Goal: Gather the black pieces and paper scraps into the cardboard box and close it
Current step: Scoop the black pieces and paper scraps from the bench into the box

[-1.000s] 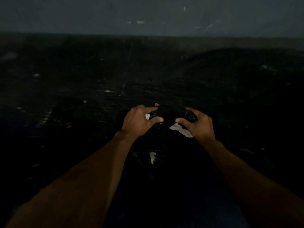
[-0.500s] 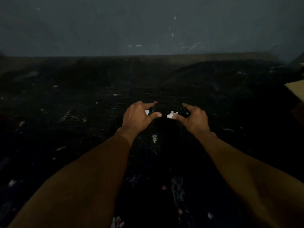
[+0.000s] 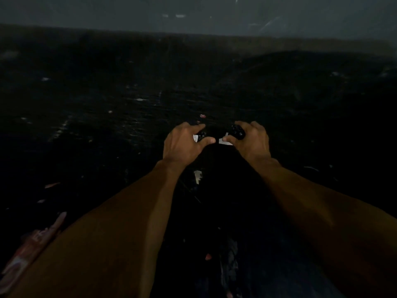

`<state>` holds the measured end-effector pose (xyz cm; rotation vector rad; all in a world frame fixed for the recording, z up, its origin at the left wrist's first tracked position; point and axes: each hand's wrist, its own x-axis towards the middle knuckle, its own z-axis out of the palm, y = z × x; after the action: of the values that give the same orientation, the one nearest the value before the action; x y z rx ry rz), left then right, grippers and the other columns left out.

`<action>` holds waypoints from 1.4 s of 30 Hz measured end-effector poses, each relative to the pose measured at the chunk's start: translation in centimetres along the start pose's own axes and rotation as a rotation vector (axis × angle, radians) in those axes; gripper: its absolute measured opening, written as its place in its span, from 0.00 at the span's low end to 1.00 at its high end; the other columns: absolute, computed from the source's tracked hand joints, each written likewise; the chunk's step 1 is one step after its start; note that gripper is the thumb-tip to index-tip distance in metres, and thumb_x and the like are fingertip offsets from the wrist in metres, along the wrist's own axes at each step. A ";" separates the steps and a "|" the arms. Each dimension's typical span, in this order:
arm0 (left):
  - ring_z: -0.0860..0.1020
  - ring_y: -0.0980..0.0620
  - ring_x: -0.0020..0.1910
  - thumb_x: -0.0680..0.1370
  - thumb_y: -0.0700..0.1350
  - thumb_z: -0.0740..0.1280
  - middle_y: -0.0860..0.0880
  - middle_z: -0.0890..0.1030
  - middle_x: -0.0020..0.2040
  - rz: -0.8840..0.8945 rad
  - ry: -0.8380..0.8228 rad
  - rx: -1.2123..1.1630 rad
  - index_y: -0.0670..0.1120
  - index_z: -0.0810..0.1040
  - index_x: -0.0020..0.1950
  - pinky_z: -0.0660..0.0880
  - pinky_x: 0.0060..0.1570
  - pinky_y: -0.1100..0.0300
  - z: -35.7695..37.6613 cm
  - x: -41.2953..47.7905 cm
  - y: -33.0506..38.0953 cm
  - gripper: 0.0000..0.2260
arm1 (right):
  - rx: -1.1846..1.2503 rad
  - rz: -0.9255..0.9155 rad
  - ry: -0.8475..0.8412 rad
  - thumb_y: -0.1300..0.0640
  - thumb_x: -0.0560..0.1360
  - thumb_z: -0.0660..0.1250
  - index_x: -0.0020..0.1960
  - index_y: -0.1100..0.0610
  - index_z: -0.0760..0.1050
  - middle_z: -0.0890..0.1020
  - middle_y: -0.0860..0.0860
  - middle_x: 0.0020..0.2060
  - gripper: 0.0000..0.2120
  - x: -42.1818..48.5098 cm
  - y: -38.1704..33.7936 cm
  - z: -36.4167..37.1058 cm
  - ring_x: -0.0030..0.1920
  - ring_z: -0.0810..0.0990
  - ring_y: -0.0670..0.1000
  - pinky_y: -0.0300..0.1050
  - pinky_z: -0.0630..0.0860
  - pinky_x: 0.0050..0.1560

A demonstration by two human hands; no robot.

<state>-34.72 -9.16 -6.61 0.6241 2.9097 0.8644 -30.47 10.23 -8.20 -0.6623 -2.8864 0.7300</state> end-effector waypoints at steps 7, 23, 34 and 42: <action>0.75 0.46 0.61 0.71 0.64 0.68 0.45 0.76 0.63 -0.096 -0.019 -0.010 0.54 0.75 0.67 0.74 0.58 0.51 4.3 4.2 -2.0 0.28 | -0.109 -0.086 -0.121 0.35 0.68 0.70 0.64 0.52 0.74 0.73 0.56 0.59 0.32 3.2 2.4 4.4 0.61 0.68 0.58 0.51 0.67 0.61; 0.77 0.47 0.55 0.70 0.68 0.66 0.46 0.79 0.54 0.056 0.071 -0.110 0.56 0.71 0.71 0.76 0.53 0.51 -1.3 1.8 3.1 0.32 | 0.475 0.071 0.193 0.51 0.70 0.76 0.76 0.53 0.60 0.77 0.53 0.65 0.41 -1.5 0.9 -5.9 0.64 0.74 0.45 0.27 0.63 0.59; 0.76 0.51 0.50 0.70 0.66 0.68 0.49 0.77 0.48 0.477 0.111 -0.245 0.56 0.69 0.71 0.75 0.49 0.53 -5.8 -5.7 22.4 0.32 | 0.425 0.050 0.562 0.48 0.69 0.76 0.78 0.49 0.54 0.76 0.52 0.66 0.45 -16.8 5.6 -24.1 0.67 0.73 0.50 0.36 0.63 0.62; 0.77 0.48 0.50 0.70 0.66 0.67 0.47 0.78 0.49 0.752 0.024 -0.294 0.55 0.71 0.71 0.73 0.46 0.56 -0.9 -11.7 38.7 0.31 | 0.323 0.167 0.776 0.47 0.68 0.77 0.76 0.53 0.62 0.79 0.54 0.63 0.41 -26.9 17.0 -33.7 0.64 0.76 0.51 0.41 0.71 0.63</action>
<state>-9.96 15.41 13.89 1.7126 2.4581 1.3136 6.80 26.65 13.91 -0.8976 -1.9817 0.7239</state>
